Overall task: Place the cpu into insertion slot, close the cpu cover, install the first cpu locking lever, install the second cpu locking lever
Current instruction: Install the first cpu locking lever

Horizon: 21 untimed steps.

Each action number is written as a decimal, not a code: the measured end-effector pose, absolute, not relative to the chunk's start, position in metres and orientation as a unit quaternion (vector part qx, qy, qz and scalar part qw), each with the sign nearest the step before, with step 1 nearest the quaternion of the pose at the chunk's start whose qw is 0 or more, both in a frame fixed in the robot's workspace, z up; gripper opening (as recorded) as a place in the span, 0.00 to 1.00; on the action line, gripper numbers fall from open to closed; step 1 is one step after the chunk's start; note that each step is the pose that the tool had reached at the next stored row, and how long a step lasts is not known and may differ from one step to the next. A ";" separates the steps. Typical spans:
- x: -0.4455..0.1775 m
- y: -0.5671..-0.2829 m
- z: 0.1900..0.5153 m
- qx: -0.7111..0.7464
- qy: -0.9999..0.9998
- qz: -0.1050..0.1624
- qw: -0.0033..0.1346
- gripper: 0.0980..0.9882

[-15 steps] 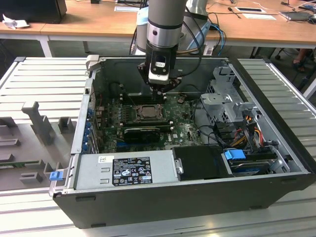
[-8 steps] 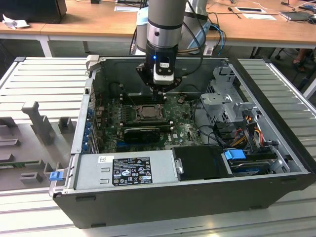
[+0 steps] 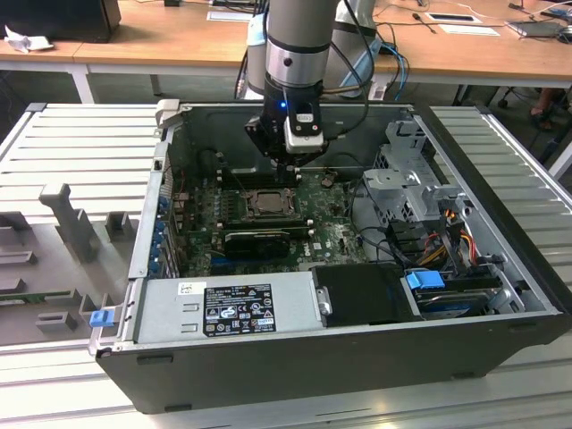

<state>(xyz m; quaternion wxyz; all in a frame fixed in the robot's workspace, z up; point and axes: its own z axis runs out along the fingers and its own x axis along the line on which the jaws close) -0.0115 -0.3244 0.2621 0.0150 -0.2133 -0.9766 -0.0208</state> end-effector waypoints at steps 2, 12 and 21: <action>-0.011 -0.324 0.262 -0.199 -0.980 -0.021 0.014 0.01; -0.011 -0.324 0.262 -0.140 -0.990 -0.027 -0.003 0.01; -0.012 -0.324 0.262 -0.061 -0.998 -0.028 -0.004 0.01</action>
